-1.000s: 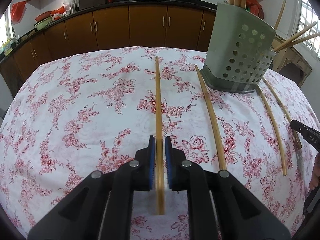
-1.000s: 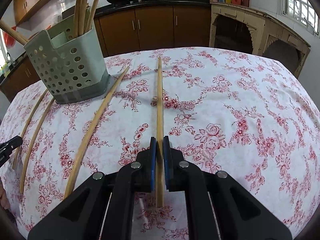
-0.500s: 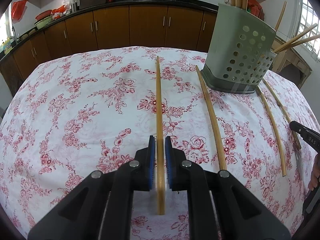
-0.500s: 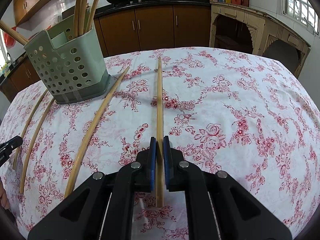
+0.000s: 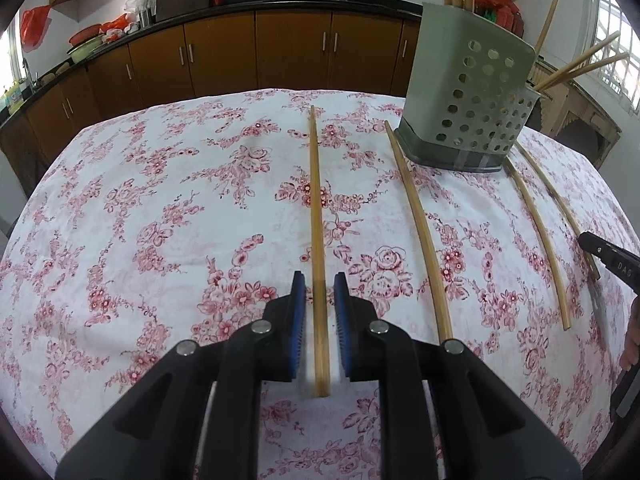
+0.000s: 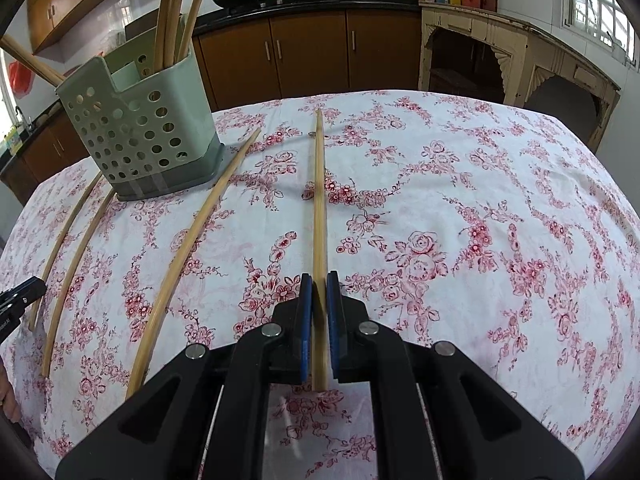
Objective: Organize utensils
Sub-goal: 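Close the right tool on a wooden chopstick while the left tool grasps another, then lift the right tool's chopstick into the caddy while the left tool inserts its own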
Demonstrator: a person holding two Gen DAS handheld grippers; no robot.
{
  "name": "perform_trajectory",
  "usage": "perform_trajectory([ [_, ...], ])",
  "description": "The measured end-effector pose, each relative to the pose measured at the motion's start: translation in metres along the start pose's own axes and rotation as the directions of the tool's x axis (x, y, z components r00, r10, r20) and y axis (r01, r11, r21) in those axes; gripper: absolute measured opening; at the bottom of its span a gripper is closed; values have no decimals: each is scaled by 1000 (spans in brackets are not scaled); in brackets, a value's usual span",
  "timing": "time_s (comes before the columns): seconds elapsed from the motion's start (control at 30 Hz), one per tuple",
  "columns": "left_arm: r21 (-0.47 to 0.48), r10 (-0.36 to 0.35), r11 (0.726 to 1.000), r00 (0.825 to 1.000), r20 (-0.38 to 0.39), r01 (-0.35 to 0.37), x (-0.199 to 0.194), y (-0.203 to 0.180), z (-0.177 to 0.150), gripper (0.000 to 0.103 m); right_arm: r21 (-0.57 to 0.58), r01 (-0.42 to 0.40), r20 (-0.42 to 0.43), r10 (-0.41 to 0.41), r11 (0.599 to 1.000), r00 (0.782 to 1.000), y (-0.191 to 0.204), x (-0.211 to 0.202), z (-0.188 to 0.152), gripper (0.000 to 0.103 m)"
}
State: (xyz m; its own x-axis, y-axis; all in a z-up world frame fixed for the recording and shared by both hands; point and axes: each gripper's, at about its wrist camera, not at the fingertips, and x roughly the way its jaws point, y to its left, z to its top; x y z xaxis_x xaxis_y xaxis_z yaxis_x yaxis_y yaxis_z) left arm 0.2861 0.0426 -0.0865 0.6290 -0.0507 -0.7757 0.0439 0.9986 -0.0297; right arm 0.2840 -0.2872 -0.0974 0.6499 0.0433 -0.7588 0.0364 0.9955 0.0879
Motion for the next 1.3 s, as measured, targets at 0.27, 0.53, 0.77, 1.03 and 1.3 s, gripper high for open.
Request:
perform_trajectory([
  [0.27, 40, 13, 999, 1000, -12, -13, -11, -3, -11, 8, 16, -25, 21, 24, 1000, 999, -5, -17, -8, 8],
  [0.53, 64, -10, 998, 999, 43, 8, -50, 2, -6, 8, 43, -42, 143, 35, 998, 989, -17, -64, 5, 8],
  [0.77, 46, -28, 999, 986, 164, 21, -96, 9, 16, 8, 47, -38, 248, 25, 998, 969, -26, -98, 21, 8],
  [1.03, -5, -58, 998, 953, 297, 62, -138, 19, 39, 8, 44, -48, 336, 30, 998, 941, -27, -125, 34, 8],
  [1.3, -32, -71, 995, 912, 405, 92, -168, 20, 59, 8, 33, -77, 417, 56, 996, 907, -22, -150, 46, 8],
])
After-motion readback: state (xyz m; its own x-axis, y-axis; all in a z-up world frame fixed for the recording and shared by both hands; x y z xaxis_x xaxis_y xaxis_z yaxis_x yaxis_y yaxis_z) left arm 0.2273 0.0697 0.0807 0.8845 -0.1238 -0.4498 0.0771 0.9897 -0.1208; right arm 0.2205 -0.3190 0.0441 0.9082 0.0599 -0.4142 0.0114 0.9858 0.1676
